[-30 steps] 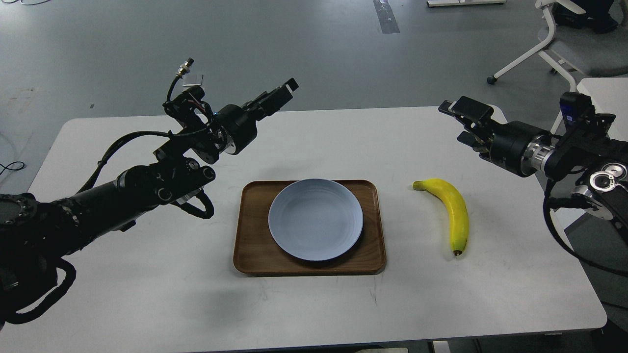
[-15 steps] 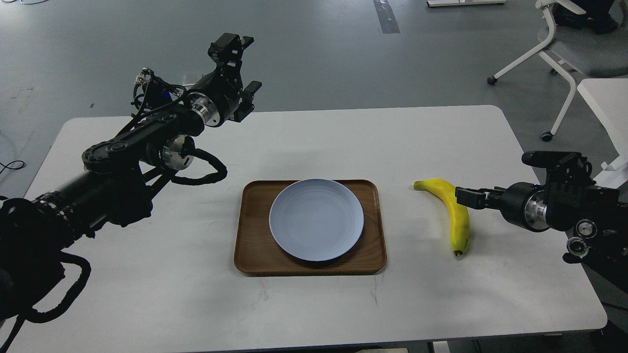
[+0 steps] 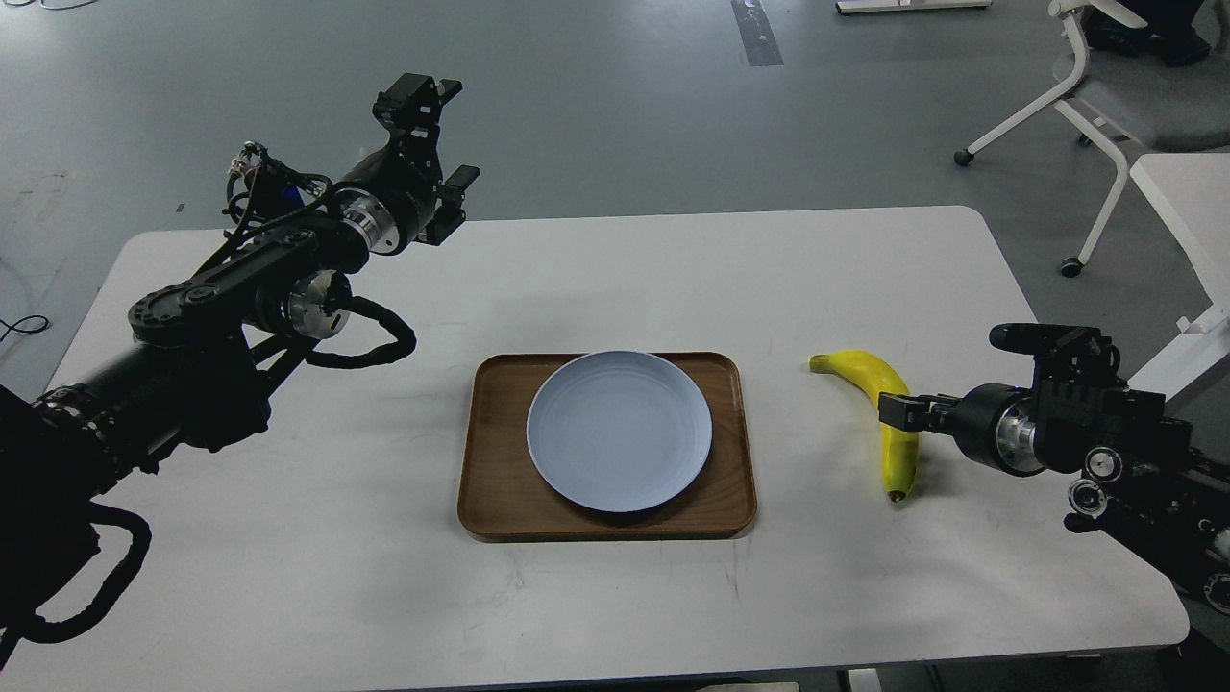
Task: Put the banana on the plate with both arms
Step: 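Lift the banana with the right gripper and carry it over the plate, then release the banana onto the plate and raise the right gripper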
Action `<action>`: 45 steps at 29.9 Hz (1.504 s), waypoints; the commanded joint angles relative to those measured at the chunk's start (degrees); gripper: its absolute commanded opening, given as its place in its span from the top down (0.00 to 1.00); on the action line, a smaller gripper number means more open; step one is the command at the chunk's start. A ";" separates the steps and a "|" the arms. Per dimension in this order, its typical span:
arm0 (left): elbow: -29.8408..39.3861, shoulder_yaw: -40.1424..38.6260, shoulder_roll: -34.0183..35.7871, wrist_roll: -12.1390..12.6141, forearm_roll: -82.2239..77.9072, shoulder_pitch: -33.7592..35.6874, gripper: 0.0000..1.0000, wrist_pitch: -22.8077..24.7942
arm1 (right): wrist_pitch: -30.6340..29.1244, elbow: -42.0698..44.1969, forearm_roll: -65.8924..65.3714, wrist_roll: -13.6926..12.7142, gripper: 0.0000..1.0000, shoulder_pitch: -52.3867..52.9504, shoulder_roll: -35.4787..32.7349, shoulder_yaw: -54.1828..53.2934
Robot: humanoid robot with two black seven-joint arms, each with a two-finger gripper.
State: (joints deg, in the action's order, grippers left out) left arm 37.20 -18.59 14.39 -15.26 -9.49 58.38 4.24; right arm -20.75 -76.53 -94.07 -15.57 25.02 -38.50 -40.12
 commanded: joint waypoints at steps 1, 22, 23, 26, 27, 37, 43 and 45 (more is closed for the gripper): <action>-0.02 0.05 0.02 -0.12 0.00 -0.02 0.02 -0.02 | 0.01 -0.02 -0.06 -0.07 0.36 0.03 0.62 0.13; -0.02 0.22 0.28 -0.47 -1.49 -0.81 0.02 -0.46 | -0.25 -5.19 0.47 8.06 0.76 9.41 1.85 2.58; -0.02 0.22 0.55 -0.47 -1.58 -0.81 0.02 -0.46 | -2.08 -5.99 0.47 12.11 0.76 12.48 2.11 4.59; -0.11 0.22 0.29 -0.38 -2.55 -1.07 0.02 -0.46 | -5.88 -6.79 0.21 17.15 0.76 20.22 2.90 11.36; -0.11 0.31 0.20 -0.38 -2.72 -1.07 0.02 -0.46 | -5.79 -6.96 0.21 17.94 0.76 21.63 3.51 13.03; -0.02 0.22 0.55 -0.82 -3.08 -1.16 0.02 -0.37 | -7.25 -3.91 -3.83 21.11 0.76 27.36 8.43 24.73; 2.26 -0.65 2.83 -0.12 -2.29 -1.16 0.02 0.07 | -6.85 1.55 -5.51 20.76 0.72 27.36 12.74 24.56; 2.96 -0.74 3.27 -0.12 -2.20 -1.16 0.02 -0.02 | -6.67 1.91 -5.51 20.76 0.72 27.36 13.10 24.65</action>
State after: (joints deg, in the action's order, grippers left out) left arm 38.99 -19.06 16.85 -15.47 -11.98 57.21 4.28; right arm -27.75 -75.84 -99.36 5.37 52.27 -26.43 -15.43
